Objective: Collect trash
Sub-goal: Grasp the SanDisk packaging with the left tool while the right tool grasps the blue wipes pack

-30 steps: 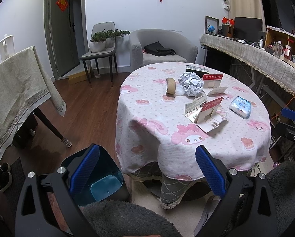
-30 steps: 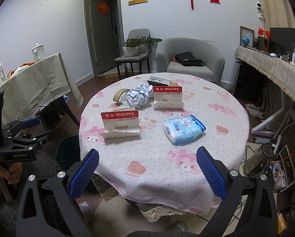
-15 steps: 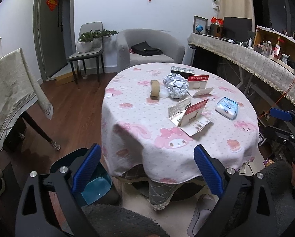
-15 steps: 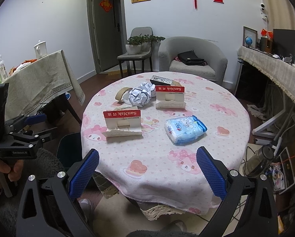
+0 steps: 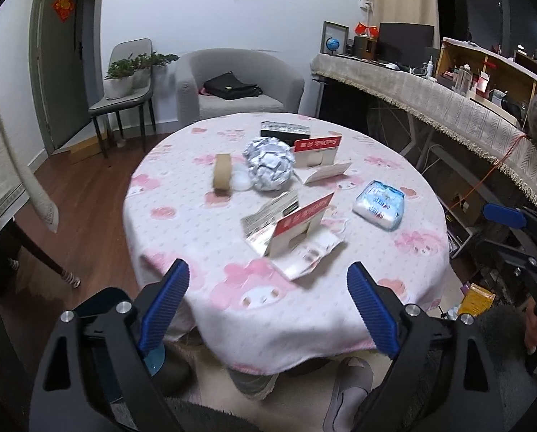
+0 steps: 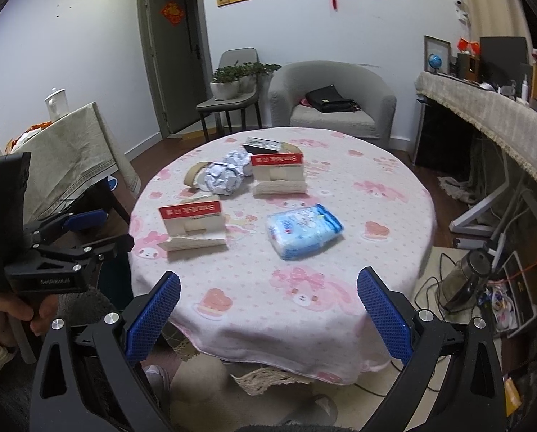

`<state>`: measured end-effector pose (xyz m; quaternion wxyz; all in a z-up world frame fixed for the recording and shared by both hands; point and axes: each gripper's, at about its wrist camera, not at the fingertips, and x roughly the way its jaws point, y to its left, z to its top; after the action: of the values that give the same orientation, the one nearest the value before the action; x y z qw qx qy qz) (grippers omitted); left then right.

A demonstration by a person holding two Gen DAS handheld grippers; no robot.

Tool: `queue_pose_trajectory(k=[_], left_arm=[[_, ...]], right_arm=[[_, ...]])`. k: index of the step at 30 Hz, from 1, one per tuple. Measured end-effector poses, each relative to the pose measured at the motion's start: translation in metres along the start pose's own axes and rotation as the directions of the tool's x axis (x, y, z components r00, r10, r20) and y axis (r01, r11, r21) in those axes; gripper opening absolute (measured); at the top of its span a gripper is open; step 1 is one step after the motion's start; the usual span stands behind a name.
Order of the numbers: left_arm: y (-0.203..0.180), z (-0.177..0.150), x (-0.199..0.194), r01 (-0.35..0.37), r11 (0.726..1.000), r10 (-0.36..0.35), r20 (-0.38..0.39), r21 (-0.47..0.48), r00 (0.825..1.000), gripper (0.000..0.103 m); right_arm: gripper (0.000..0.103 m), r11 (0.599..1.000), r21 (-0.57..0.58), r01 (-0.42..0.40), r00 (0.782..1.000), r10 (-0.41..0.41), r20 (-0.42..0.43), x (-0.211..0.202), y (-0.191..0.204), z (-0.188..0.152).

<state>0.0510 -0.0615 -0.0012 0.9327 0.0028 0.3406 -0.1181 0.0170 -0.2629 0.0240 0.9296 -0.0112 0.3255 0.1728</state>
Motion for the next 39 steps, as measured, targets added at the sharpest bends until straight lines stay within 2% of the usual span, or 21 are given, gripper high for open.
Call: queue_pose_trajectory(k=[13,28,32,36,39], left_arm=[[-0.027,0.011,0.045,0.017,1.0,-0.018,-0.051,-0.026,0.999,0.093],[-0.036,0.018,0.084,-0.106,0.991,0.1,-0.077,-0.082,0.992,0.094],[-0.031,0.022,0.092,-0.114,0.987,0.105,-0.083,-0.116,0.991,0.093],[-0.032,0.025,0.095,-0.119,0.989,0.112,-0.08,-0.088,0.991,0.083],[-0.029,0.026,0.095,-0.1,0.991,0.094,-0.078,-0.085,0.993,0.081]], right_arm=[[0.1,0.999,0.047,0.007,1.0,-0.006,-0.013,0.007,-0.026,-0.001],[0.1,0.998,0.064,-0.022,0.999,0.024,-0.032,0.028,-0.037,-0.001],[0.1,0.996,0.081,-0.03,0.999,0.033,-0.036,0.035,-0.043,0.001],[0.1,0.997,0.062,-0.042,0.998,0.045,-0.046,0.046,-0.044,0.008],[0.1,0.999,0.016,-0.045,0.997,0.046,-0.056,0.054,-0.042,0.014]])
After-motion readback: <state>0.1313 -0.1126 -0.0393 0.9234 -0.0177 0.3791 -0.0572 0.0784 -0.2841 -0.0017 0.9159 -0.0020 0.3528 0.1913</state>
